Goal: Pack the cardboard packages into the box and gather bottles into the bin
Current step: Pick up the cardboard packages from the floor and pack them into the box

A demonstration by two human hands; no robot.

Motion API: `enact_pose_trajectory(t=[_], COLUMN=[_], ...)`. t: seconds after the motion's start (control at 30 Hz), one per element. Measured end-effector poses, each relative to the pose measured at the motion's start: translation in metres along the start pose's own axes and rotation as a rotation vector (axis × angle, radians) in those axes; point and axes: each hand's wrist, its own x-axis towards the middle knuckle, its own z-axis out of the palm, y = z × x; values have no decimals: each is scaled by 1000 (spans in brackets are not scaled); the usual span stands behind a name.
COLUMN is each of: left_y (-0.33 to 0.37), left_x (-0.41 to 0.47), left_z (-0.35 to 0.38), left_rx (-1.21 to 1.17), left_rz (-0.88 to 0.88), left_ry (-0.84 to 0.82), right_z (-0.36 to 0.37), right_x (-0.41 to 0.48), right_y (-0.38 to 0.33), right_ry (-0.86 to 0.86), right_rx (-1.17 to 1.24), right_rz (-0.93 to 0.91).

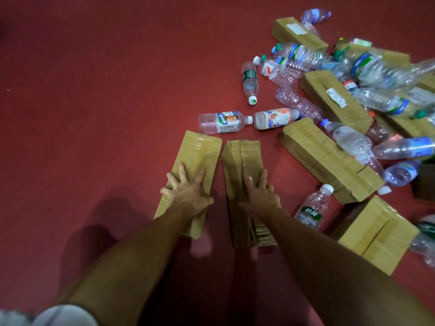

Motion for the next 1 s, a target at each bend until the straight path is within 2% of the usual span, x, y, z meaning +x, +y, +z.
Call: enact_pose_trajectory(t=[0.2,0.37,0.57,0.77,1.0], left_y=[-5,-17,-32,-67,-137], left_x=[9,-4,-58,-143,-264], left_z=[-29,-99,-240,-394,-566], left_rx=[-33,-6,-51,-153,-162], left_rz=[12,4,-49,-98,-239], left_ry=[75,125,126,182,215], right_z=[-33,-98,-224,-372,-526], right_x=[10,-3,-53,-129,-223], right_y=[-20,-48,-104,-176,-303], right_ry=[58,71,131,120,46], right_rx=[22,4,-20,-66,-132], right_rz=[7,-2,-100,-179,-286])
